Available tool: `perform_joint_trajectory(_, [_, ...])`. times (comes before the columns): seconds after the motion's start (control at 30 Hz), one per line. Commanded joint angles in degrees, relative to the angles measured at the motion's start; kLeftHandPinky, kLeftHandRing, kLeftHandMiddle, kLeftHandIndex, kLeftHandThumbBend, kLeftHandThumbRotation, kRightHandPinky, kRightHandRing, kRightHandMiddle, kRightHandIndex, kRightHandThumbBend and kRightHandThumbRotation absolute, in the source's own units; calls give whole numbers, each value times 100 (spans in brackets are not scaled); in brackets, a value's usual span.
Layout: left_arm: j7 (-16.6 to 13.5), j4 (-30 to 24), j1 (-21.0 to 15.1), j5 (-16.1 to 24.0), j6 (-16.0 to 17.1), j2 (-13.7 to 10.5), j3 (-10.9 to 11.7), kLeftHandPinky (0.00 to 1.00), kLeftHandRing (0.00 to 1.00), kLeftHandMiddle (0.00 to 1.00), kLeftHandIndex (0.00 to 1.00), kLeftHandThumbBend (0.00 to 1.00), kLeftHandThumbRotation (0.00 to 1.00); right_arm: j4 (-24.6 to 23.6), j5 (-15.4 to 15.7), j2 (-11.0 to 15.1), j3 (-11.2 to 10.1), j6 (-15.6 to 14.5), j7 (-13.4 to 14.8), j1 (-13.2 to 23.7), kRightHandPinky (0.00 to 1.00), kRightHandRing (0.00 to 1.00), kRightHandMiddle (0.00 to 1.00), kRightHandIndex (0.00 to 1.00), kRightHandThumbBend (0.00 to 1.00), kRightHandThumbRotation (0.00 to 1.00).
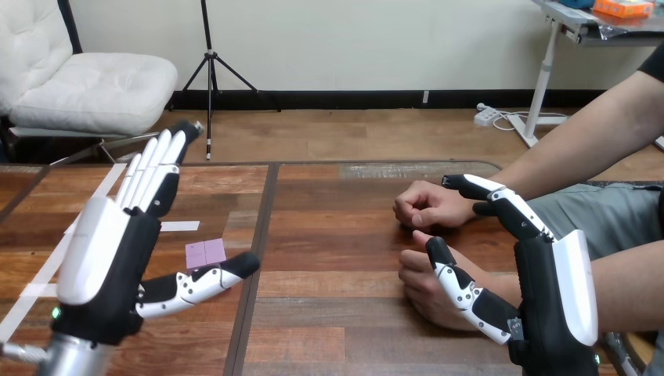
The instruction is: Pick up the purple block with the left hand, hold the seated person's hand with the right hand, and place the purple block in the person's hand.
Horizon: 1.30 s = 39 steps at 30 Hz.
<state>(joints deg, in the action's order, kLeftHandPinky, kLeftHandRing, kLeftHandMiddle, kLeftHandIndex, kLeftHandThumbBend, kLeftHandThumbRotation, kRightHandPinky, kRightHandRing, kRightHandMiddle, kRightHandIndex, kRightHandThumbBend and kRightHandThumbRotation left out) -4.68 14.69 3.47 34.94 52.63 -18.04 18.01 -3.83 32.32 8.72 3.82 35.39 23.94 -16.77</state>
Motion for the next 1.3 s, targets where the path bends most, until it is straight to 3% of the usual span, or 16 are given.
perform_joint_trajectory(0.0, [-45,-233,-269,249,-346,-487,-154,100,100,100,99,73,75,16,-26,-46,-17,24,36,320,70,75,77,72,38,8])
perform_joint_trajectory(0.3, [294,-155,-456,285,-974,-1020,-517,100,100,100,100,73,75,-7,-60,-63,1,-22,-7,303,70,76,77,72,38,7])
perform_joint_trajectory(0.43, [262,22,-642,484,-1030,-1311,-714,100,100,100,100,74,76,1,-62,-57,6,-21,-5,301,70,76,77,72,38,7])
perform_joint_trajectory(0.6, [350,168,-794,450,-1155,-1525,-920,100,100,100,100,76,76,-33,-104,-66,21,-67,-42,276,70,76,77,72,38,7])
perform_joint_trajectory(0.83, [447,404,-1042,414,-1353,-1752,-1196,100,100,100,100,79,74,-21,-74,-41,6,-58,-14,288,69,75,77,72,39,8])
perform_joint_trajectory(1.27, [507,938,-1462,244,-1411,-1986,-1579,100,100,100,100,82,71,-99,-89,-28,-7,-145,-60,260,69,75,77,72,39,8])
